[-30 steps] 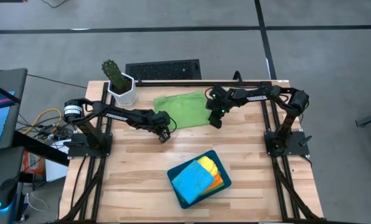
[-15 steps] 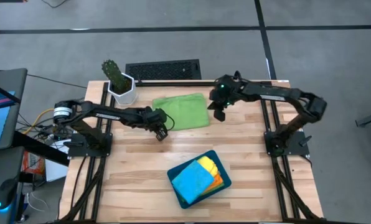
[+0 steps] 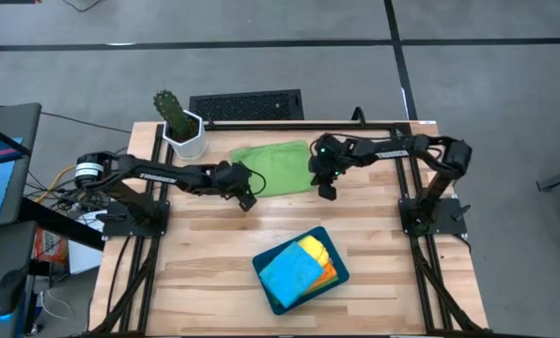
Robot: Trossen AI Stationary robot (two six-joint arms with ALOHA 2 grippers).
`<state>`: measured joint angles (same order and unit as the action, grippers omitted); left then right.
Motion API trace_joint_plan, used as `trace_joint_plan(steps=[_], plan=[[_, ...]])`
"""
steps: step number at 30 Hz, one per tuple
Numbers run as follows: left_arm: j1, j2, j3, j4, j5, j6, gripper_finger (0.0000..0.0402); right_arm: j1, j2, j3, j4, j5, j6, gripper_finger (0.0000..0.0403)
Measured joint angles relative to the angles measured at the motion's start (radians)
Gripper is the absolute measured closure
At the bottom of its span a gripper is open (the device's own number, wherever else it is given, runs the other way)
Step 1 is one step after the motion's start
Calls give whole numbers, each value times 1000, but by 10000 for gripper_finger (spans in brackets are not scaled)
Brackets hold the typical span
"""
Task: Fold microfiber towels
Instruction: Fold the green microfiber towel
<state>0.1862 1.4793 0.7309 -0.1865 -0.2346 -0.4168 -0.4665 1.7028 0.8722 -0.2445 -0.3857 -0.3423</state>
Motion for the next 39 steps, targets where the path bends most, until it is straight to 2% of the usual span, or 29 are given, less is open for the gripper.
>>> trace_joint_plan(steps=[8, 15, 25, 29, 31, 35, 39], plan=[[-32, 77, -75, -12, -15, -79, 401, 14, 37, -1, -12, 25, 53, 376], [-50, 87, -111, 20, -32, -97, 401, 16, 37, -1, -17, 22, 92, 385], [-48, 87, -119, -24, -22, 227, 401, 42, -36, -39, -10, 18, 203, 375], [-46, 88, -120, -42, -67, 381, 401, 86, -91, -37, -2, 18, 239, 379], [-45, 89, -121, -48, -88, 421, 401, 117, -116, -37, 38, 28, 218, 382], [-45, 89, -121, -52, -92, 459, 401, 171, -125, -37, 126, 126, 96, 377], [-45, 89, -121, -54, -93, 465, 401, 198, -76, -38, 166, 156, 27, 355]])
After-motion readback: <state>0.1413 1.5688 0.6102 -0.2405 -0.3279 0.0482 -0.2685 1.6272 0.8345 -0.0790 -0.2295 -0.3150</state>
